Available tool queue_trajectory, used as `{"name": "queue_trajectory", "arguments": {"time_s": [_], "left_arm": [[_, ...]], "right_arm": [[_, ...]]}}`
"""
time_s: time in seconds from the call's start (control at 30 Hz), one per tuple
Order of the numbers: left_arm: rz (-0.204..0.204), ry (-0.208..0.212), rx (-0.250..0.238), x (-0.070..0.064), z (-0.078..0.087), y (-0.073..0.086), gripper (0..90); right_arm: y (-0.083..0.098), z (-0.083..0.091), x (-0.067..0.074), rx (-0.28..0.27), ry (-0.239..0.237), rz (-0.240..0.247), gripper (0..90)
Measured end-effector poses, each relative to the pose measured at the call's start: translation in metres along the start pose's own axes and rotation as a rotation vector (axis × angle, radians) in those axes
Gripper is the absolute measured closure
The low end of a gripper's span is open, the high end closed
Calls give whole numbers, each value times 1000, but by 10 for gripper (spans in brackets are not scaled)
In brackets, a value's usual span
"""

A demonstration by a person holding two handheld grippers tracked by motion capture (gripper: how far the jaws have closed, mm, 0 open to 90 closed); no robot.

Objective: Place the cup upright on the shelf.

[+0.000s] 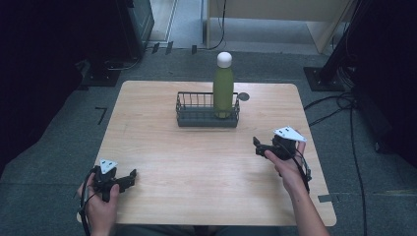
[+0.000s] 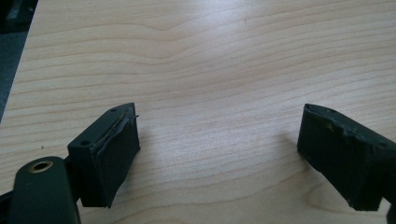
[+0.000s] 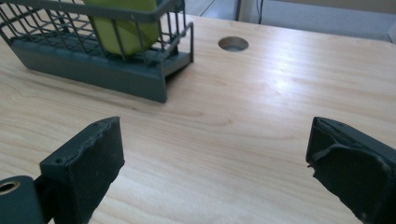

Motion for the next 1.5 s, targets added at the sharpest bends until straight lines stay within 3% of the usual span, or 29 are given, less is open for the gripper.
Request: {"name": "queue_trajectory", "arguments": {"time_s": [0.57,0.77,1.0,1.13,1.5], "left_arm": [[0,0,0,0,0,0,134],[0,0,0,0,0,0,134],[0,-1,0,0,0,0,134],[0,-1,0,0,0,0,134],[0,-1,0,0,0,0,134]], "right_arm": [[53,28,-33,49,43,-66,50],[84,44,-56,110,79,-93,55],[107,58,-75,147,107,-113,61],[130,64,-86,225,135,-126,68],[137,69,-92,240,174,-138,70]]}}
Point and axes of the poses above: each handheld gripper's, and its own axes: z roughly backward along the jaws, y roughly out of its underside, x roughly to its left, the point moved 6 cm from there along -z, roughly forward along the jaws, and after that the axes turned 8 degrees about x, right-handed, at the moved point
